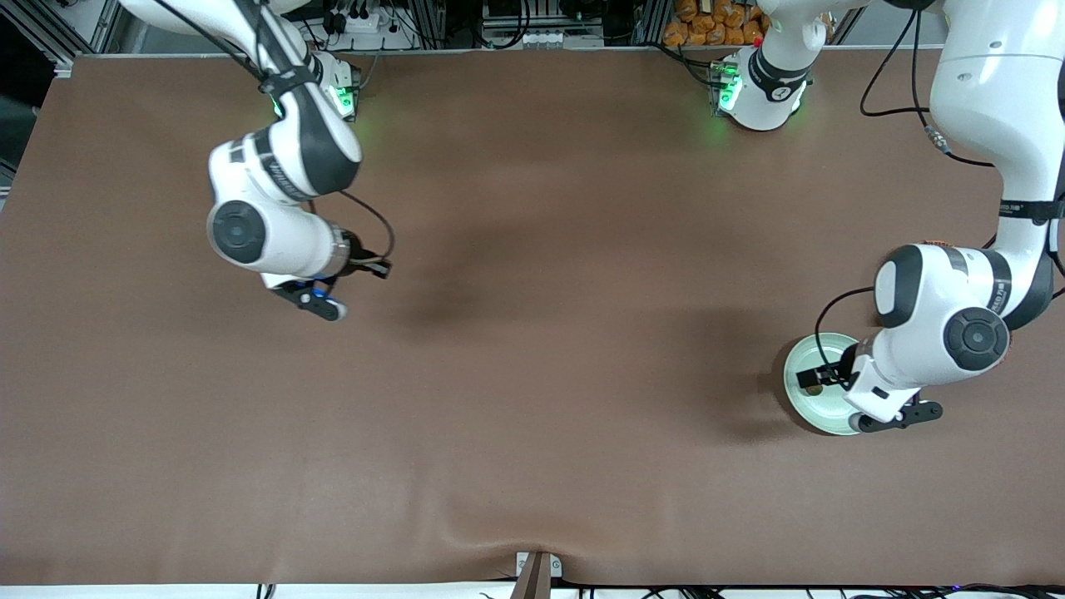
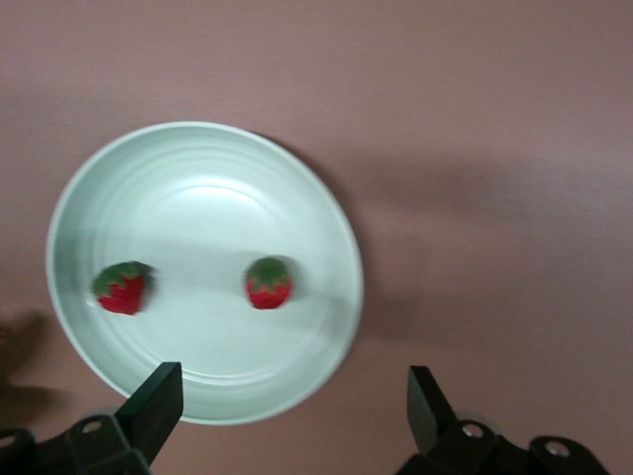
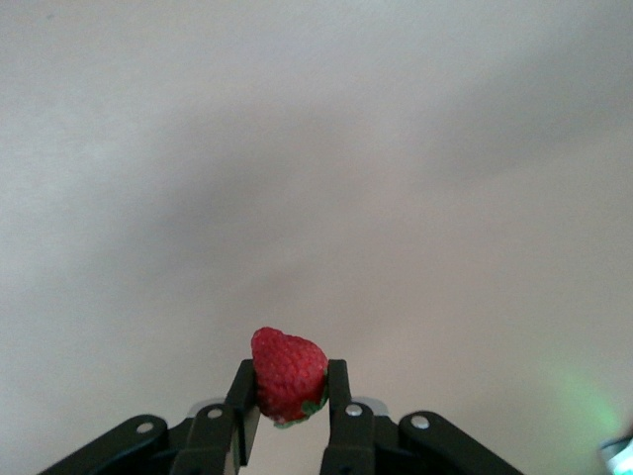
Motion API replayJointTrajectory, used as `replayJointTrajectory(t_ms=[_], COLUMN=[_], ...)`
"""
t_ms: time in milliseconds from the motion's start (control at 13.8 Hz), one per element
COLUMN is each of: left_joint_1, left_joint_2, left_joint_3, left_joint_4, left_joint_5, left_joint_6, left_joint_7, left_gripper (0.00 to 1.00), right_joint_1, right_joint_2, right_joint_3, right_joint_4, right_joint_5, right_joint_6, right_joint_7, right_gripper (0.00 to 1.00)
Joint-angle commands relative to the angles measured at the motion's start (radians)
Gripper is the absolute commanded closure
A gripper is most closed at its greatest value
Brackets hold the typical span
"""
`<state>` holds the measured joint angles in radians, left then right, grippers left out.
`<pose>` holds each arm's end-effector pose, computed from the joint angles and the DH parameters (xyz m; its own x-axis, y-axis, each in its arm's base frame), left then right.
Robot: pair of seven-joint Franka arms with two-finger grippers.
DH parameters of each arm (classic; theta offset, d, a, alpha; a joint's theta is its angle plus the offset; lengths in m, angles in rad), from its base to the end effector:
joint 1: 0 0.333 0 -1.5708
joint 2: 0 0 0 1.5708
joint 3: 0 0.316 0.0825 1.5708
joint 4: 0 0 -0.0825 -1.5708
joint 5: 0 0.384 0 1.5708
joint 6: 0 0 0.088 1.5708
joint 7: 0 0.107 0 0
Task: Collect all strawberries into plate
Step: 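Set the third strawberry down with the right gripper while the left gripper returns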
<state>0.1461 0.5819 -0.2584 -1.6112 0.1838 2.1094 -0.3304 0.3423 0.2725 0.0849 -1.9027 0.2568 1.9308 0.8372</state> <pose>0.6811 -0.0459 0.2912 0.9864 0.1550 -0.0547 0.1536 -0.9877 -0.0299 0.5289 0.2578 0.3425 0.8078 -0.4809 -0.3408 -0.5010 -0.8648 0.0328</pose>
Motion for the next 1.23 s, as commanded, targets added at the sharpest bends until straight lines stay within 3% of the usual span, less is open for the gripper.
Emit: replayJointTrajectory(t_ms=[0,144,578,939,1156], left_joint_1=[0.0,-0.013,-0.149,-0.181,-0.201], left_joint_2=[-0.028,-0.027,-0.014,-0.024,-0.021], left_joint_3=[-0.048,-0.082,-0.084,-0.085,-0.087], left_joint_4=[-0.032,-0.032,-0.056,-0.134,-0.133], left_joint_5=[0.028,0.028,0.028,0.028,0.026], left_joint_6=[-0.003,-0.002,0.04,0.132,0.133], left_joint_7=[-0.024,-0.045,-0.195,-0.265,-0.301], left_gripper=[0.0,0.0,0.0,0.0,0.0], right_joint_1=[0.105,0.179,0.326,0.414,0.448], right_joint_2=[0.129,0.207,0.388,0.487,0.519], right_joint_3=[-0.011,-0.013,-0.011,-0.011,-0.011], right_joint_4=[0.16,0.215,0.355,0.37,0.382], right_joint_5=[0.06,0.099,0.105,0.128,0.145], right_joint_6=[0.009,0.11,0.336,0.537,0.582], right_joint_7=[0.185,0.314,0.64,0.724,0.732], right_gripper=[1.0,1.0,1.0,1.0,1.0])
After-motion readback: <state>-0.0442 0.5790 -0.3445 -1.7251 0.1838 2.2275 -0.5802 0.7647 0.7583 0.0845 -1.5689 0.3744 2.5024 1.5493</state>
